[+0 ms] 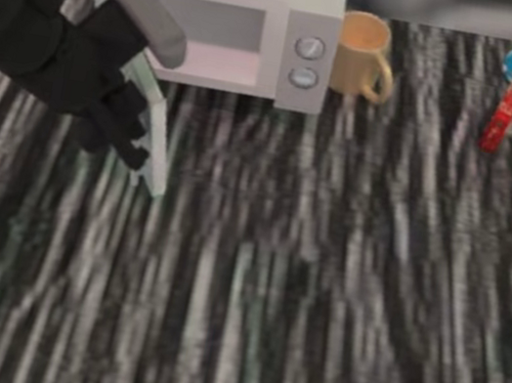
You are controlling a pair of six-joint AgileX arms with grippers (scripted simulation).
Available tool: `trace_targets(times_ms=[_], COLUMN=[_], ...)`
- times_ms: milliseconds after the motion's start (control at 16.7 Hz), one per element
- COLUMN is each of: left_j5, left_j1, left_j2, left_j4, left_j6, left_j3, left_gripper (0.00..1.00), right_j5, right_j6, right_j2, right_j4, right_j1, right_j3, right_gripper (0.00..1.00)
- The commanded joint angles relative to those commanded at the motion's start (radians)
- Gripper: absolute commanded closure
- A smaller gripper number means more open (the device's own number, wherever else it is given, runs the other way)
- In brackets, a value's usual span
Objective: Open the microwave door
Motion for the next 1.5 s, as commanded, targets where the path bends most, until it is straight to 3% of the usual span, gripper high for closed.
trace_targets(times_ms=[600, 1140, 1500], left_j5=[0.004, 0.085, 0.093], left_j1=[-0.001, 0.085, 0.092], left_j2=[0.003, -0.002, -0.003], left_j4=[-0.002, -0.074, -0.079], left_j6=[0.002, 0.201, 0.219], left_j3=[-0.002, 0.004, 0.004], left_gripper=[1.0, 1.0, 1.0], right_j5=[0.0, 0.0, 0.0], right_j6=[0.0, 0.0, 0.0], right_j2=[0.0, 0.0, 0.0], right_j4=[0.0, 0.0, 0.0], right_j1=[0.0, 0.0, 0.0], right_j3=[0.0, 0.0, 0.0], right_gripper=[0.0, 0.0, 0.0])
